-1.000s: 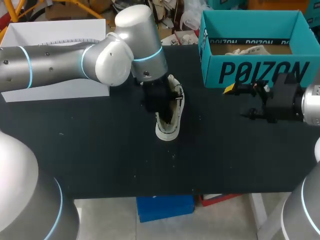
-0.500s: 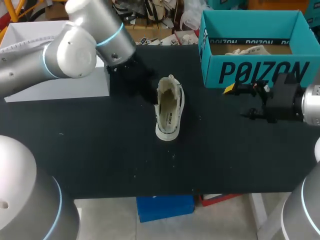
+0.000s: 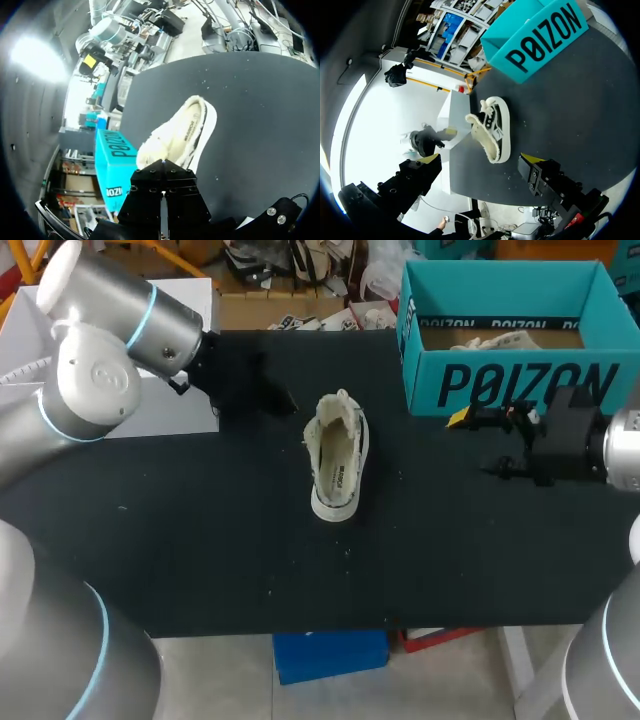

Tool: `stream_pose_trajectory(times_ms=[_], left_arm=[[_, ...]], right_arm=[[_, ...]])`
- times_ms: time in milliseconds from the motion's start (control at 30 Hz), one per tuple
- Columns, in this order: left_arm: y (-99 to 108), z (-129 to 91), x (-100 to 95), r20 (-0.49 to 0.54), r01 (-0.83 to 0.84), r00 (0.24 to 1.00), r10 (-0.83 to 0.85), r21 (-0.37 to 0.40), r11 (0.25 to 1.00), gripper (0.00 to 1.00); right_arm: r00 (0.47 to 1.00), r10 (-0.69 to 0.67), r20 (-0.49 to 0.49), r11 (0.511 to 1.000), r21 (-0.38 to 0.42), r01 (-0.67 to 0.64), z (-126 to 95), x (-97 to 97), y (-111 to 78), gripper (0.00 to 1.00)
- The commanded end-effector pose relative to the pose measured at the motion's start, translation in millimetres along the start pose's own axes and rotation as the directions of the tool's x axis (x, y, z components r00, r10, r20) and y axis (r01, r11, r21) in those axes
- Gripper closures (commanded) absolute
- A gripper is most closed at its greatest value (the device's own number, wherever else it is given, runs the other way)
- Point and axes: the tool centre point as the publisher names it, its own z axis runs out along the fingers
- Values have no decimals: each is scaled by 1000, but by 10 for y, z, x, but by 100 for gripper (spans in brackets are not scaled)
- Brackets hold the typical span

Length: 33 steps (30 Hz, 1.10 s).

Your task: Take the shoe out of the shoebox, open the shoe tongue, remove and reinsert the insole, then place the shoe into the shoebox

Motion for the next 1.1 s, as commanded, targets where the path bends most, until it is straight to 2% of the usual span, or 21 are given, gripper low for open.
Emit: stream_pose_trajectory(times_ms=[33, 100, 267, 400, 600, 700, 867, 1100], left_arm=[[174, 92, -44, 306, 115, 948, -86, -78, 990, 100], [283, 130, -100, 273, 102, 959, -71, -98, 990, 100], [478, 328, -248, 241, 96, 968, -72, -86, 992, 100], [491, 503, -299, 202, 78, 977, -64, -64, 995, 100], [497, 671, -262, 170, 75, 983, -67, -42, 996, 100], [452, 718, -250, 163, 73, 984, -68, -25, 997, 100], [246, 760, -199, 149, 50, 987, -53, 22, 999, 100], [11, 839, 150, 72, 76, 994, -82, 82, 994, 100]], right_arm=[[1000, 1, 2, 1000, 0, -1, 5, 7, 1, 0], [1000, 1, 2, 1000, 0, -1, 5, 7, 1, 0], [1000, 1, 2, 1000, 0, -1, 5, 7, 1, 0], [1000, 1, 2, 1000, 0, -1, 5, 7, 1, 0], [1000, 1, 2, 1000, 0, -1, 5, 7, 1, 0], [1000, 1, 2, 1000, 0, -1, 5, 7, 1, 0], [1000, 1, 2, 1000, 0, -1, 5, 7, 1, 0], [1000, 1, 2, 1000, 0, -1, 5, 7, 1, 0]])
